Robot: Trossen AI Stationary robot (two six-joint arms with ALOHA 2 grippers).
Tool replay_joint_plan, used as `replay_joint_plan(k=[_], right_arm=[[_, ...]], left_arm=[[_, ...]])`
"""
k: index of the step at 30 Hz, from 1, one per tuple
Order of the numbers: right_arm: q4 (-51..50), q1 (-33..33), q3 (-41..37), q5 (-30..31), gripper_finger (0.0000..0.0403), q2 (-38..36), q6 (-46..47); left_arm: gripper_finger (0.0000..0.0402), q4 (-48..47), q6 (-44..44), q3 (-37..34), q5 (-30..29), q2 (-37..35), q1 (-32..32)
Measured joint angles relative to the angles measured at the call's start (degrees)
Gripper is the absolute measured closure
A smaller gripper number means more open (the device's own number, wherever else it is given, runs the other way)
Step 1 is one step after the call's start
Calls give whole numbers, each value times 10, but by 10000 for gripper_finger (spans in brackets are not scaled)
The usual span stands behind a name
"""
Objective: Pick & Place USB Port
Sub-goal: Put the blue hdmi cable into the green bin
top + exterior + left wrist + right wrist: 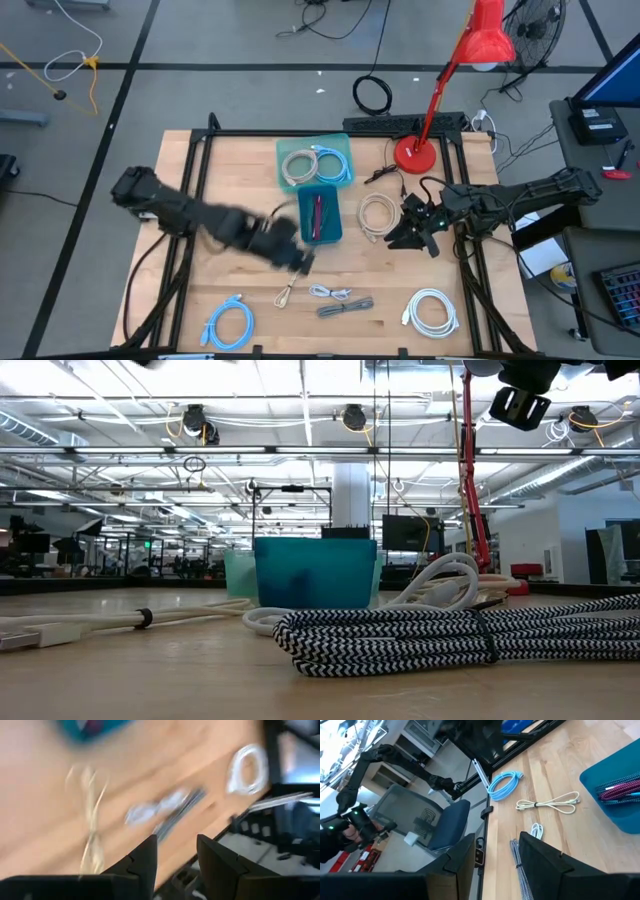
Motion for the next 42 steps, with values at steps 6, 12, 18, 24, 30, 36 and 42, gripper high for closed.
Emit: replay_joint_plan(k=[6,12,18,24,30,36,42], right_arm=[[-1,0,0,-1,261,0,-2],[0,-8,0,-1,261,0,-5],[4,-18,0,0,261,0,-3],[8,-18,0,-14,261,0,10],[8,-18,0,-15,261,0,19],[9,-18,0,-16,261,0,25],[9,-18,0,-18,261,0,34]], left_arm=[[264,-112,-304,-1,-64,20,-146],[264,-191,-499,0,-10,56,-252],[265,-238,-482,-1,82,100,-291],[265,-291,-488,-5,104,141,-315],[266,-213,-484,-79,110,138,-313],[266,-124,-416,-164,154,127,-306],[266,-182,-318,-166,176,108,-295]])
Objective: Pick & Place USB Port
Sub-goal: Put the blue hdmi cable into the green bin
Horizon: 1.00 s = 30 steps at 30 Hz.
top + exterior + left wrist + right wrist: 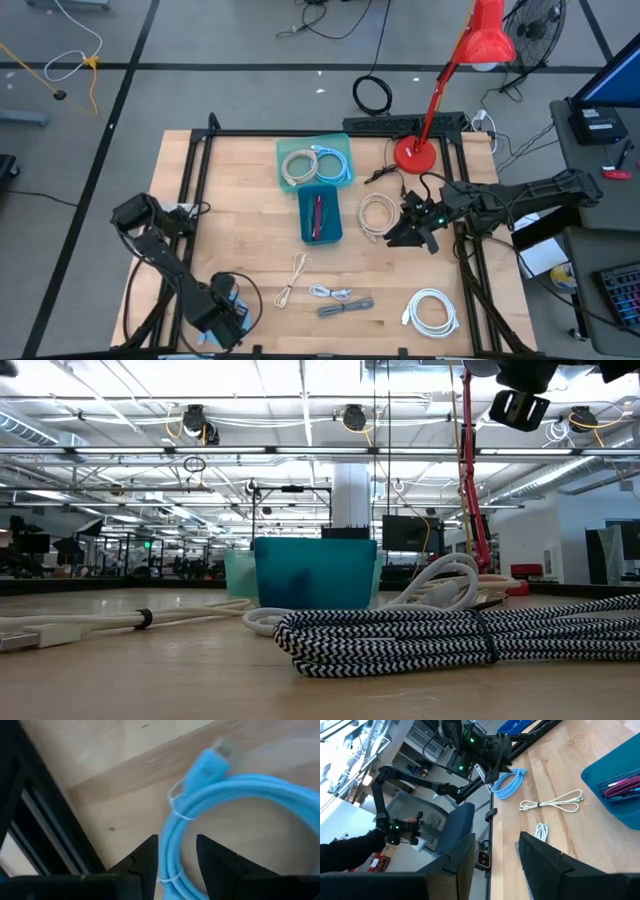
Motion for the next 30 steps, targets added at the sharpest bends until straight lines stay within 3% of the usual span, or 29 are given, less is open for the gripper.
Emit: replay_joint_plan(k=[10,18,22,24,28,30], right_arm=[[6,0,0,5,261,0,0],[13,0,0,8,261,0,11],[28,0,0,8,261,0,15],[33,0,0,8,261,0,15],[34,0,0,8,261,0,15],[34,0,0,7,261,0,14]], left_arm=[[266,33,51,-34,17,-16,11],[266,199,37,-119,35,-19,12],[268,222,11,-139,44,-20,20],[285,219,18,-140,49,-19,28],[362,221,56,-140,67,-17,49],[365,218,60,-140,66,-27,58]])
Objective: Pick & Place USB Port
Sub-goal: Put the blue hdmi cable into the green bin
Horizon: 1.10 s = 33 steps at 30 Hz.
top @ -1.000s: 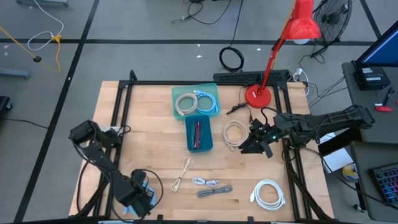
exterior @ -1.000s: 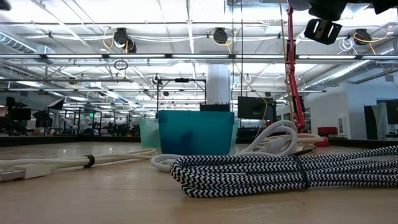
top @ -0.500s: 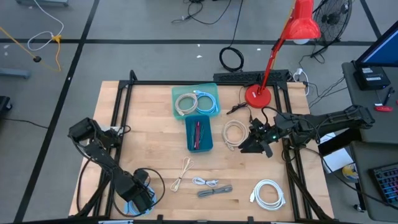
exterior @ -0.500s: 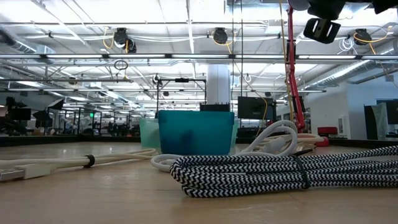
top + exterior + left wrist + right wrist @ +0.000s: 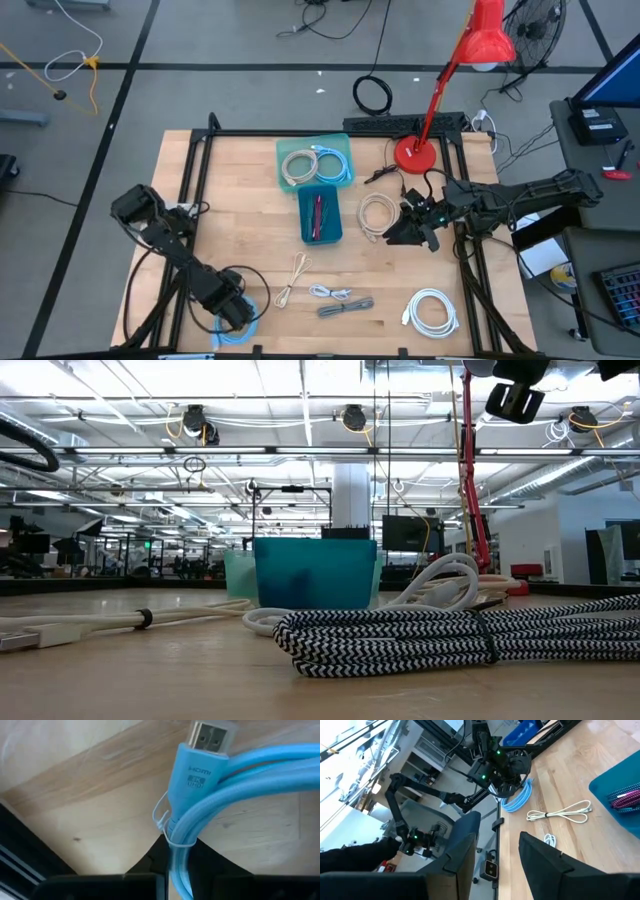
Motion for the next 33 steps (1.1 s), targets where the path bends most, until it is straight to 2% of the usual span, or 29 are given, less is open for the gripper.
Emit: replay_joint_plan(k=[2,4,9,12,16,23,28,33], right_arm=[[0,0,0,0,261,0,-2],[-1,0,0,-1,261,0,-6],[-5,0,0,-2,261,0,-15],[-5,0,0,-2,261,0,-16],[-5,0,0,-2,261,0,-24],[-5,-3,0,16,261,0,-25],[-10,-18,0,32,261,0,-13],[-13,-36,0,67,261,0,13]], left_arm=[[365,-13,-7,-3,-22,-17,9],[365,-36,-17,-4,-73,-44,25],[365,-94,-27,6,-169,-149,73],[365,-142,-2,25,-235,-199,137],[365,-176,98,66,-276,-236,245],[365,-141,361,162,-278,-211,481],[365,-75,531,237,-218,-152,634],[365,-83,653,345,-131,-36,725]])
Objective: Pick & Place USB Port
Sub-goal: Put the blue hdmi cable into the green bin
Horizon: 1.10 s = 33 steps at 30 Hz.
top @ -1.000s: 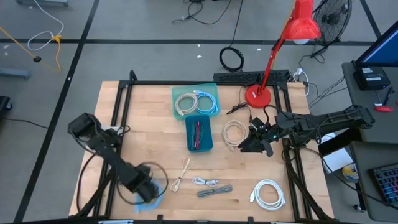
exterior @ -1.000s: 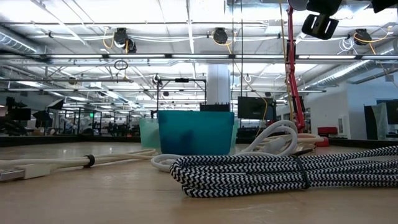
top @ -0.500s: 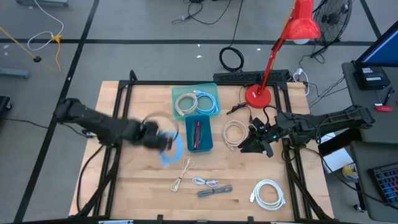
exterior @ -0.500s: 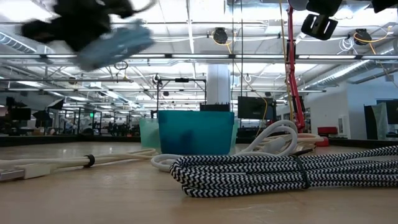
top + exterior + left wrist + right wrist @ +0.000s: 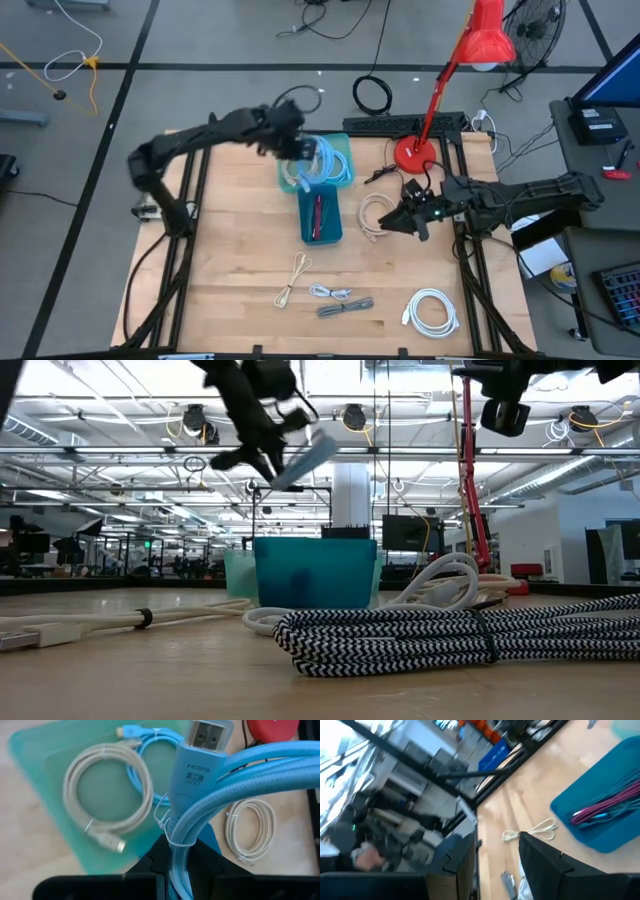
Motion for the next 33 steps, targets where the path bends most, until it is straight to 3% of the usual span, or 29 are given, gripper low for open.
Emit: replay_joint_plan(k=[4,9,13,26,33], right_arm=[[0,-4,0,40,261,0,-1],[0,-4,0,63,261,0,-1],[0,-2,0,67,261,0,-1],[-2,5,0,66,261,0,-2],[-8,5,0,65,261,0,-1]], left_arm=[[365,-53,64,113,39,110,28],[365,-214,130,268,39,248,37],[365,-299,168,349,21,312,47],[365,-347,214,359,36,323,108],[365,-356,233,325,34,323,115]])
